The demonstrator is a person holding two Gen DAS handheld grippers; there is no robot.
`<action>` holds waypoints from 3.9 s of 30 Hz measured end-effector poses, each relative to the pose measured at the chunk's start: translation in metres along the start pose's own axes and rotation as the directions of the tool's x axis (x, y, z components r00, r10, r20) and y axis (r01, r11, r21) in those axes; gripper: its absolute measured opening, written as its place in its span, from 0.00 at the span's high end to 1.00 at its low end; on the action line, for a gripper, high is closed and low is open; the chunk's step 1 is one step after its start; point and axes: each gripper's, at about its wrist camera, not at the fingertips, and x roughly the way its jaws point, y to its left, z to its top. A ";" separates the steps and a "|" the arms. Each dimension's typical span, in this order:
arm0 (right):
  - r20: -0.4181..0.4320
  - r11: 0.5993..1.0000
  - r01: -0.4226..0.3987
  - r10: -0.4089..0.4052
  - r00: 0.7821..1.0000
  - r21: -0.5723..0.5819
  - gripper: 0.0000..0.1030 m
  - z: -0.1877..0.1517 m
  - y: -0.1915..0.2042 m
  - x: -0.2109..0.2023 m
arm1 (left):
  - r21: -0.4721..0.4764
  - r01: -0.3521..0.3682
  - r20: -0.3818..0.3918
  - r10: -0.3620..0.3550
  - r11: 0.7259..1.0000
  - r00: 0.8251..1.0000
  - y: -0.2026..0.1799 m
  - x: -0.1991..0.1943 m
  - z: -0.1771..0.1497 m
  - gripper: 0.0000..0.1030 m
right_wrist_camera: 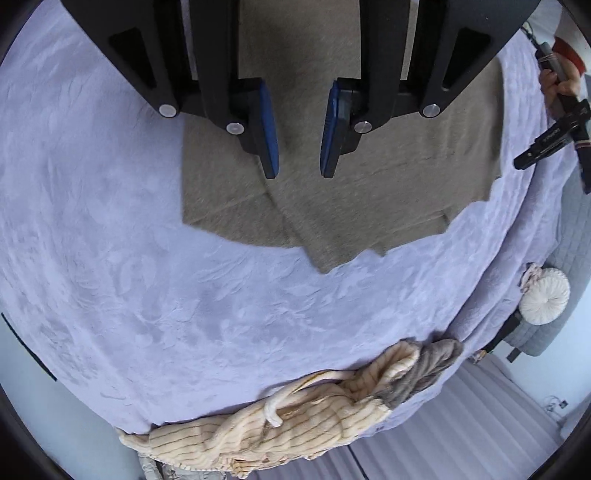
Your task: Fold small clothes
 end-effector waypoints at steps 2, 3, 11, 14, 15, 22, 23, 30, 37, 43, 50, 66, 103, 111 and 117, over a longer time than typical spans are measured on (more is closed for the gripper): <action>-0.034 0.999 -0.039 0.039 0.999 0.004 0.75 -0.019 0.006 0.002 | 0.001 0.059 -0.051 -0.059 0.998 0.997 -0.013 0.010 -0.019 0.67; -0.065 0.999 -0.037 0.038 0.997 0.011 0.75 -0.031 0.006 0.009 | -0.002 0.056 -0.080 -0.056 0.998 0.995 -0.017 0.020 -0.029 0.67; -0.093 0.992 0.058 -0.048 0.995 0.111 0.95 -0.072 -0.037 0.018 | -0.022 0.030 -0.134 -0.033 0.999 0.990 -0.003 0.026 -0.077 0.67; -0.091 0.986 0.061 -0.048 0.995 0.154 0.91 -0.075 -0.040 0.006 | -0.046 0.017 -0.160 -0.024 0.999 0.987 0.005 0.015 -0.088 0.67; -0.088 0.986 0.070 -0.057 0.994 0.152 0.89 -0.077 -0.037 0.001 | -0.051 -0.028 -0.169 0.019 0.998 0.985 0.008 0.012 -0.092 0.67; -0.094 0.969 0.086 -0.066 0.993 0.232 0.87 -0.095 -0.036 -0.021 | -0.172 -0.048 -0.202 0.013 0.984 0.979 0.035 -0.005 -0.119 0.67; -0.093 0.968 0.072 -0.051 0.994 0.242 0.85 -0.098 -0.033 -0.025 | -0.170 -0.053 -0.201 0.018 0.984 0.979 0.035 -0.008 -0.121 0.67; -0.141 0.955 -0.166 0.205 0.969 0.248 0.49 -0.123 0.040 -0.013 | -0.304 0.004 -0.185 -0.063 0.953 0.981 0.052 -0.023 -0.135 0.22; -0.301 0.815 -0.419 0.549 0.780 0.401 0.49 -0.182 0.133 0.065 | -0.397 0.047 -0.164 -0.121 0.916 0.979 0.078 -0.031 -0.149 0.07; -0.270 0.699 -0.472 0.672 0.689 0.537 0.48 -0.210 0.193 0.134 | -0.410 -0.018 -0.151 -0.048 0.912 0.987 0.097 -0.040 -0.161 0.07; -0.261 0.700 -0.501 0.680 0.685 0.509 0.92 -0.189 0.231 0.149 | -0.464 0.012 -0.114 -0.073 0.886 0.991 0.121 -0.047 -0.166 0.07; -0.476 0.889 -0.407 0.457 0.752 0.210 0.84 -0.215 0.262 0.121 | -0.308 0.008 -0.104 -0.042 0.951 0.994 0.088 -0.025 -0.132 0.07; -0.282 0.999 -0.046 0.046 0.958 0.008 0.84 -0.141 0.156 0.076 | -0.173 -0.024 -0.179 -0.007 0.985 0.984 0.057 0.027 -0.084 0.07; -0.270 0.999 -0.040 0.043 0.962 0.018 0.82 -0.147 0.155 0.073 | -0.193 -0.049 -0.159 0.018 0.980 0.987 0.065 0.019 -0.090 0.00; -0.257 0.998 -0.057 0.057 0.965 0.011 0.68 -0.149 0.161 0.073 | -0.182 -0.089 -0.179 0.056 0.979 0.982 0.073 0.015 -0.098 0.00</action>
